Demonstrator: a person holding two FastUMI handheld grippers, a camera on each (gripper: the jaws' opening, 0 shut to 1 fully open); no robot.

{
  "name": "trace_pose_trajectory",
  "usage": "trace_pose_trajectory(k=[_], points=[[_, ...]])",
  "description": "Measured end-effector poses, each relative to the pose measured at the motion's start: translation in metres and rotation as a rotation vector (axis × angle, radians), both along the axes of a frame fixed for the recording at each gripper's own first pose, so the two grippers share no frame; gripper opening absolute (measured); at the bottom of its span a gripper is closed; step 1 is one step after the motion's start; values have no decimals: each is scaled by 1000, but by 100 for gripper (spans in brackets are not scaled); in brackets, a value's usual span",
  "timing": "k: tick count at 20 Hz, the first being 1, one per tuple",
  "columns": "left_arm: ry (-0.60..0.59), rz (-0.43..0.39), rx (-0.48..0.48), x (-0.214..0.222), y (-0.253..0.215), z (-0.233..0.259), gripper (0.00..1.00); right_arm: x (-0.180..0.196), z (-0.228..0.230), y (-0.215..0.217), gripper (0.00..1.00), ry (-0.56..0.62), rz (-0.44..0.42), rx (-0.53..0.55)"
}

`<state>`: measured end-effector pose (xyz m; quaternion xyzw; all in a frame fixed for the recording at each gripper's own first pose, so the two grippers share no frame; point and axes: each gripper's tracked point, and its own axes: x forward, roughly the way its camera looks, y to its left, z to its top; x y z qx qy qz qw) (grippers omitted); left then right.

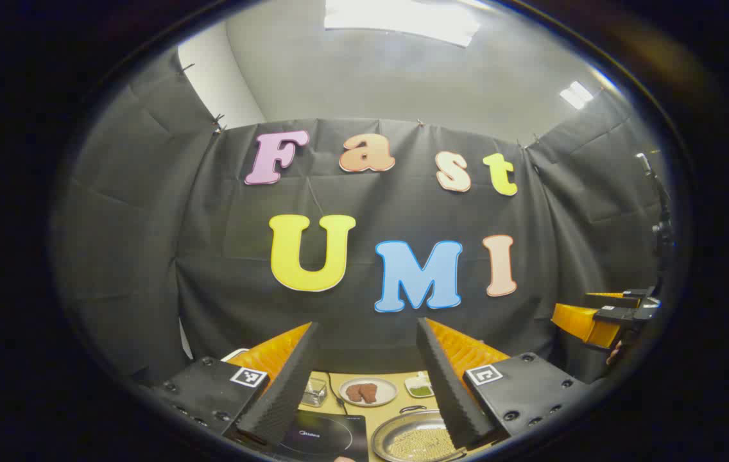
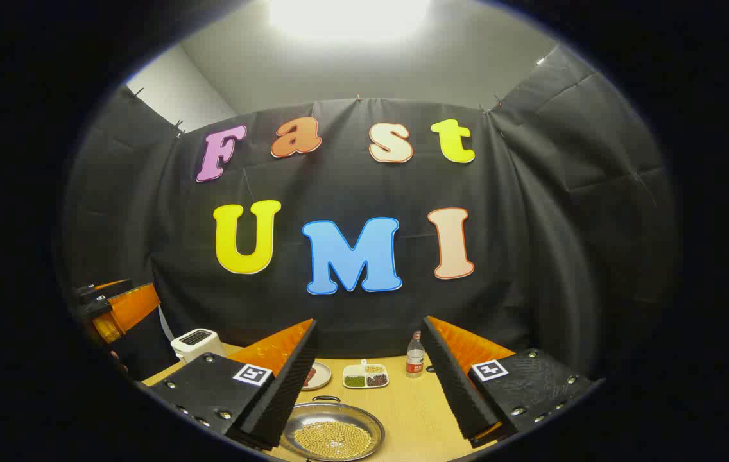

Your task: First push the handle of the pot to place it horizontally, then grasp the pot with both hands and set it on the induction cooktop.

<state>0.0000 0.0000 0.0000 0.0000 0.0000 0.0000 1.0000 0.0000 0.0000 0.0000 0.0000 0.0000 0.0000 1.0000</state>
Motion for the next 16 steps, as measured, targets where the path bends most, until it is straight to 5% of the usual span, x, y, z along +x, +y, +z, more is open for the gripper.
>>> trace_pose_trajectory(k=[16], points=[[24,2,9,5,15,-15,95,9,-23,5,98,48,-15,1]])
